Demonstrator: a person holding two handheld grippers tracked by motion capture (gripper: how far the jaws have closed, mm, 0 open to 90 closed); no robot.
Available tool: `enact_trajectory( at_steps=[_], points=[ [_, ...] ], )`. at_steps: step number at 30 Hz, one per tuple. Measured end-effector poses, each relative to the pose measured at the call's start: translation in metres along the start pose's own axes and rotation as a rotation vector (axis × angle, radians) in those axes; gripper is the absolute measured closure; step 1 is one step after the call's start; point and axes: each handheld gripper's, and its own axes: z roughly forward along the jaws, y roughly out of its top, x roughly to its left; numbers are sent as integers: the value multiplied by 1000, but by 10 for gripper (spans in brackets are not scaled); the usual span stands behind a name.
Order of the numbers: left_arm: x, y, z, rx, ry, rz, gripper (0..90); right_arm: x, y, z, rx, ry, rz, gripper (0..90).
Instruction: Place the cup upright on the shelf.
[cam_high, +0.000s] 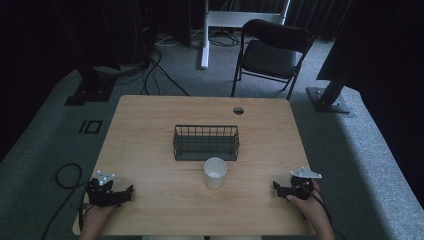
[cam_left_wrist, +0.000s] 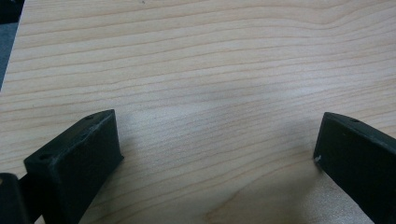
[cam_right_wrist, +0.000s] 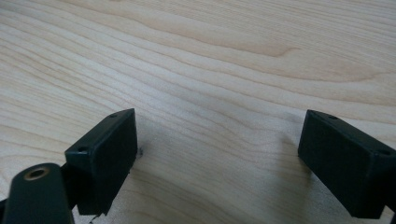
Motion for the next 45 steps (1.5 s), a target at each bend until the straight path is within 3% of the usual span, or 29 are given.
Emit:
enact_trajectory(
  at_steps=[27,31,38,45],
  points=[
    [0,0,0,0,0,0,7,0,0,0,0,0,0,115],
    [0,0,0,0,0,0,7,-2,2,1,-9,14,21,116],
    [0,0,0,0,0,0,7,5,5,3,-9,32,-20,117],
    [0,0,0,0,0,0,7,13,16,-1,-44,65,-43,117]
  ],
)
